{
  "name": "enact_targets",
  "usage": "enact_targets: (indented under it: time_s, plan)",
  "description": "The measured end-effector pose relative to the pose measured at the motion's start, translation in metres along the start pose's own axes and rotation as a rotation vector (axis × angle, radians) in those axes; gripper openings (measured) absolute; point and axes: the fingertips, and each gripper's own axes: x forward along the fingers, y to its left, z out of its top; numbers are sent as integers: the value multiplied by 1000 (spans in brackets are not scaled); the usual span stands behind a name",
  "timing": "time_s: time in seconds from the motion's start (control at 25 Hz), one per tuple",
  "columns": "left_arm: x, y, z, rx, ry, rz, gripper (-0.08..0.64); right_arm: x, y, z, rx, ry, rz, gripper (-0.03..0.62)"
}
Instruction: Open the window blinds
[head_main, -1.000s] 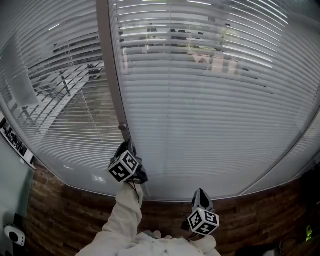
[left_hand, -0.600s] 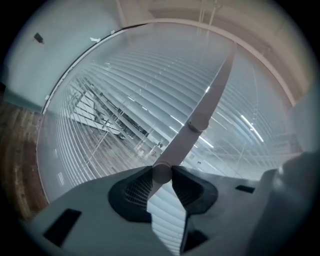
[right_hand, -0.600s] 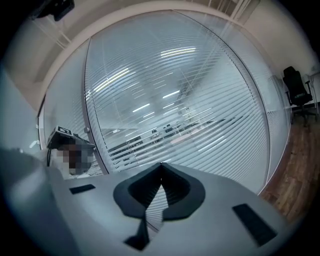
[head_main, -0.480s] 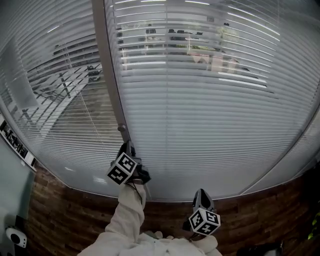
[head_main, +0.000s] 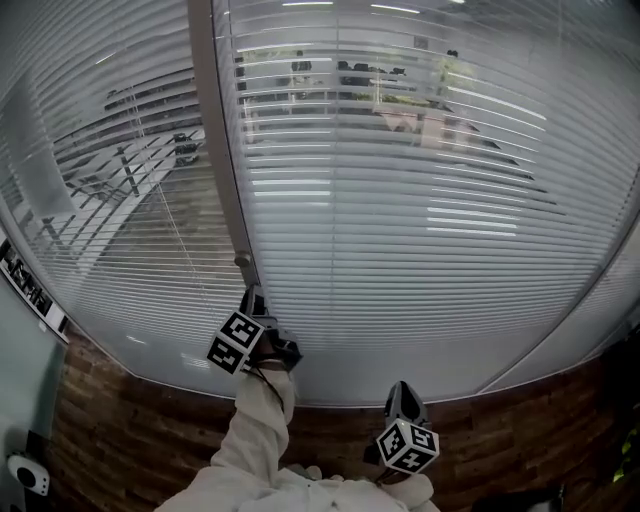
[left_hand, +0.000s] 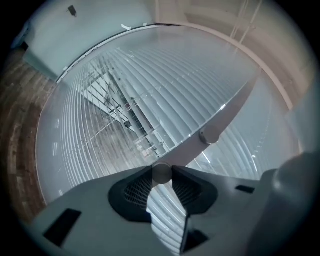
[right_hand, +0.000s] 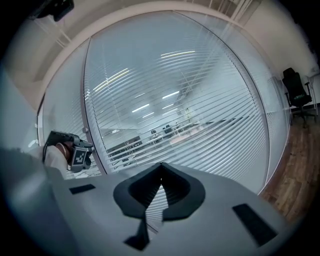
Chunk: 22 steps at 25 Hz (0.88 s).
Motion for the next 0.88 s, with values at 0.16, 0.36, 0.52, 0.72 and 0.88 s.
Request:
enact_targets:
  time_s: [0.16,0.36,0.52,0.72,0.88]
  plan:
    - [0,0,0,-39,-2,-8,124,2,-1,0,2,0,-2,14]
    - [0,0,0,-120,-3,-17,123,4,-1,0,5,-1,-3,14]
    - [1,0,0,-191,3,-28,123,7,-1,-1,7,1,-3,14]
    - [2,0,1,-190,10,-49,124,9,0,-2,12,4,-1,14]
    - [2,-1,0,-76,25,-90,124,13,4,-3,0,7,7,14]
